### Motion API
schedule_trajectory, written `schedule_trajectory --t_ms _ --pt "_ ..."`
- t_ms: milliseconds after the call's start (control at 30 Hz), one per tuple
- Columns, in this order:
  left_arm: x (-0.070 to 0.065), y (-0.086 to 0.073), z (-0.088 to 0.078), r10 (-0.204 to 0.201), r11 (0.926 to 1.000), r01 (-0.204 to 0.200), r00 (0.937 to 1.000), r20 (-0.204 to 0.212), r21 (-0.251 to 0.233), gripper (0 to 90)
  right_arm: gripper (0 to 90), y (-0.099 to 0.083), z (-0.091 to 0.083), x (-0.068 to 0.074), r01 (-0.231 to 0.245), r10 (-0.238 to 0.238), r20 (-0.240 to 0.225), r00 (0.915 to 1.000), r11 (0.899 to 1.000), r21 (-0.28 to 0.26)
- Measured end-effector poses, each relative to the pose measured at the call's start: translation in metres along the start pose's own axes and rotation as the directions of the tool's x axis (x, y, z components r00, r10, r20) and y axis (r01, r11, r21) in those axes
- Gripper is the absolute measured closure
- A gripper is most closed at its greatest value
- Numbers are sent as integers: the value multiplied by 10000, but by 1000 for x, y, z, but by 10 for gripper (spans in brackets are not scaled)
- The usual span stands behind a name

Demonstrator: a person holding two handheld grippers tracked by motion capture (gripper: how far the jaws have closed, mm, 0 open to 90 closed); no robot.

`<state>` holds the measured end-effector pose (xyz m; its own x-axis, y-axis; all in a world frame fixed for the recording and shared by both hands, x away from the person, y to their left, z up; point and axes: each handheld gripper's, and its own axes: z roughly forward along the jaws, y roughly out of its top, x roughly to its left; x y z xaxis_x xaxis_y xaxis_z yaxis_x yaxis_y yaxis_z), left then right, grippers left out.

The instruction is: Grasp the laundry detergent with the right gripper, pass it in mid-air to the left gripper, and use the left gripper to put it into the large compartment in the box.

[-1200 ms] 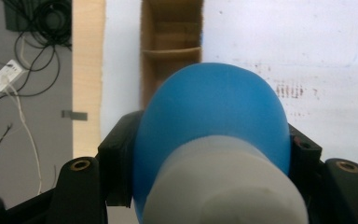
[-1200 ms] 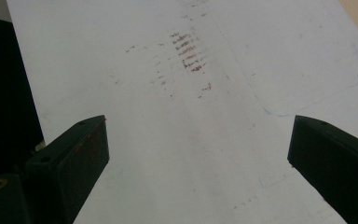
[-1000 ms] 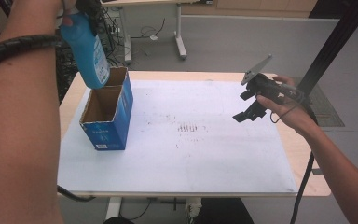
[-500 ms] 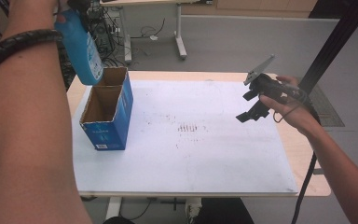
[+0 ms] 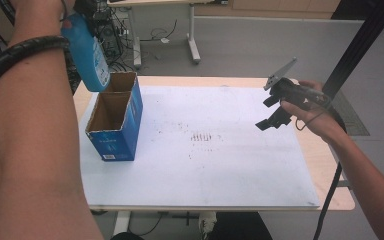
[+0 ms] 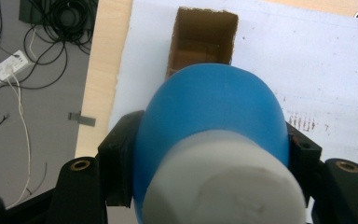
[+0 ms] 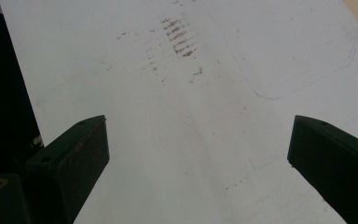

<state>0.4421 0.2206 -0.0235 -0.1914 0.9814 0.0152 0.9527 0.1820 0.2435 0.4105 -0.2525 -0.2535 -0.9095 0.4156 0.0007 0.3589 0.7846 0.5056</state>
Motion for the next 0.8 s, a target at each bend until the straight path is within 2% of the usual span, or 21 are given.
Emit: schedule_trajectory --t_ms 367,800 --pt "1 -1 6 161 9998 -162 9998 96 62 364 54 2 4 2 70 -69 -61 10000 9999 133" --pt "2 -2 28 326 9988 -332 9993 171 365 365 55 1 6 3 56 -54 -67 10000 9997 218"
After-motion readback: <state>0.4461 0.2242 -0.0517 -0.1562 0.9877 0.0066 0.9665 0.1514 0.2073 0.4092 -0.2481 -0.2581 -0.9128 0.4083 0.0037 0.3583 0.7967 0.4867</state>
